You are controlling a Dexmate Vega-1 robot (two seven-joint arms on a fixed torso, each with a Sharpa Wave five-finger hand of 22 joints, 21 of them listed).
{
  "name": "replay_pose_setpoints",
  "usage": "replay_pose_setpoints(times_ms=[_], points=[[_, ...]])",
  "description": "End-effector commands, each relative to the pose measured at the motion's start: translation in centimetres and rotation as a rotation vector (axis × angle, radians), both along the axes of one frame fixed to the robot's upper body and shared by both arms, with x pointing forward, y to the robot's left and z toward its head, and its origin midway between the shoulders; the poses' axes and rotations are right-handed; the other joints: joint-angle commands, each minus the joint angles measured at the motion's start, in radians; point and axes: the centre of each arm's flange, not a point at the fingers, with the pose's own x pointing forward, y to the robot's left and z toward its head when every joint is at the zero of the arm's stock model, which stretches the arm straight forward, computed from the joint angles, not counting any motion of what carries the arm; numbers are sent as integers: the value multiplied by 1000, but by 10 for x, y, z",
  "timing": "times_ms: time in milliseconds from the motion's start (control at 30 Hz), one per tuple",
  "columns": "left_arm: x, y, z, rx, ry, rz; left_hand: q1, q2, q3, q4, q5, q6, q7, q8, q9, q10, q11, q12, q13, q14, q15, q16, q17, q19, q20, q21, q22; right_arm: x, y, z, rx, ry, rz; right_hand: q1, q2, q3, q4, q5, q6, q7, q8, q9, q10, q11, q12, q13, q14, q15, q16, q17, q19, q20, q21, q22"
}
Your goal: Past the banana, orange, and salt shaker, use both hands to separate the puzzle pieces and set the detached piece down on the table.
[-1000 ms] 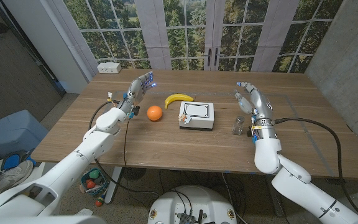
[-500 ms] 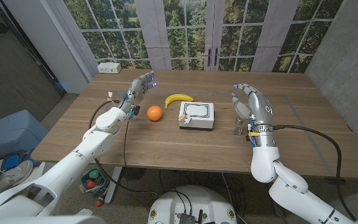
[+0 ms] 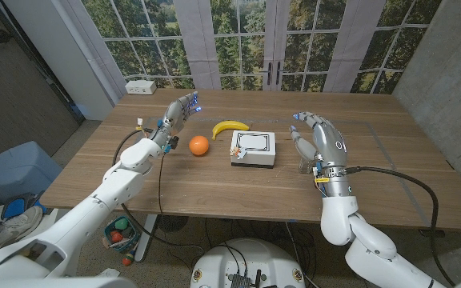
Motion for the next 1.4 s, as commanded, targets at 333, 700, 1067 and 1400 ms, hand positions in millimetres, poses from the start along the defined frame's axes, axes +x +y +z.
replay_pose_setpoints(times_ms=[333,700,1067,1400], points=[[-12,7,-10,8,6,1,9,56,2,-6,-2,9,-1,3,6,2,-1,-1,3,4,-16,-4,-1,8,-1,-9,5,-12,26,-24,-61,15,-17,22,-4,-15,1,-3,14,-7,3,3,9,-6,8,10,-4,-112,18,18,7,-3,7,6],[-9,10,-8,21,9,-4,9,55,2,-7,-3,9,-4,2,6,1,-1,-2,3,4,-15,-5,-1,10,2,-16,6,-5,39,-34,-97,17,-34,59,-29,-30,-9,-7,24,-22,1,4,9,-19,9,17,-17,-125,23,25,10,-5,11,6],[-16,11,-4,37,-3,7,8,55,2,-8,-4,16,-8,3,6,2,1,-2,3,3,-15,-6,-1,12,4,-21,6,-2,46,-41,-136,0,-38,105,-71,-55,-9,-30,53,-43,7,5,17,-40,12,24,-18,-139,28,22,20,-8,19,5],[-18,12,-6,31,-6,5,7,55,2,-8,-5,19,-11,3,6,2,0,-2,3,4,-14,-6,0,15,4,-26,6,5,52,-50,-184,6,-41,139,-73,-58,-8,-41,63,-49,8,5,14,-48,8,24,-23,-149,31,23,22,-14,21,5]])
